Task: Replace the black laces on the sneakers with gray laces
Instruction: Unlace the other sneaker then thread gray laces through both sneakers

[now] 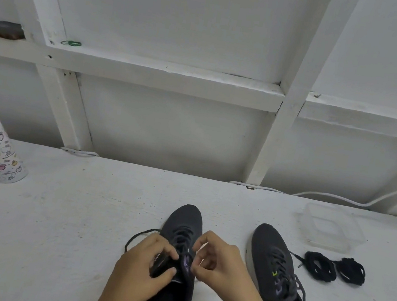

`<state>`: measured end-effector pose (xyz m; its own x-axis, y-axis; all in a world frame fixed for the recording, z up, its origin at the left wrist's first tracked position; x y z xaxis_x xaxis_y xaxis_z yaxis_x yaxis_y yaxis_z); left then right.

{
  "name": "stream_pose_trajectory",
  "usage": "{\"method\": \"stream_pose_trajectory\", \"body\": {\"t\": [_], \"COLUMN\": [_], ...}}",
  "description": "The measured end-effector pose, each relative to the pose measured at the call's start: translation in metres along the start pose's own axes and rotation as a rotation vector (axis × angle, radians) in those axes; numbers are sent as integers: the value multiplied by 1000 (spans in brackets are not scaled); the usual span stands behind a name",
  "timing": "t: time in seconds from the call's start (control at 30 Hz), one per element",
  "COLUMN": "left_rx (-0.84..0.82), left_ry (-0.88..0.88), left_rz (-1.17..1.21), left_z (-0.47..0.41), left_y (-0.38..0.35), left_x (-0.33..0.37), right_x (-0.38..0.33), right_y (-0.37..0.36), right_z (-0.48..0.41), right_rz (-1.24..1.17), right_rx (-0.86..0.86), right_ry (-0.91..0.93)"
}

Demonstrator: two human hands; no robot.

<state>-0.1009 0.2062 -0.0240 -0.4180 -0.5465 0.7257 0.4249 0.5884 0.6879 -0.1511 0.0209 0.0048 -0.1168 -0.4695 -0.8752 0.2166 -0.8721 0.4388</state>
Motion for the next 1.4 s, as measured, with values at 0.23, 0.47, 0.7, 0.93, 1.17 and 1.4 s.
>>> {"method": "stream_pose_trajectory", "body": {"t": [0.23, 0.47, 0.7, 0.93, 1.17, 1.4], "left_rx": [28, 15, -60, -8, 26, 36], "left_ry": [65, 52, 44, 13, 9, -18], "left_rz": [-191, -158, 51, 151, 106, 49], "left_z": [-9, -8, -9, -11, -10, -6], "left_y": [-10, -11, -16, -20, -22, -19], "left_x": [-2, -3, -14, -17, -14, -10], "right_x": [-6, -6, -6, -11, -11, -8], "right_y": [4, 6, 8, 10, 11, 10], "right_z": [-7, -8, -7, -13, -22, -29], "right_rz": [59, 119, 158, 392, 470, 322], "right_rx": [-88, -72, -96, -170, -219, -230], "right_ry": [-12, -27, -10, 24, 15, 5]}}
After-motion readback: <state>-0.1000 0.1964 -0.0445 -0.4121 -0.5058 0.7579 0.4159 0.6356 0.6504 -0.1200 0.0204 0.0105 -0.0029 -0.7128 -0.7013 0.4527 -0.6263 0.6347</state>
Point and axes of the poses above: each hand's wrist, its own z-axis away from the middle knuckle, its own y-axis out of the back of the hand, x = y × z, the point moved 1 cm from there along -z, towards the middle knuckle, and after that the axes turned 12 degrees about -x, right-handed, at the moved point
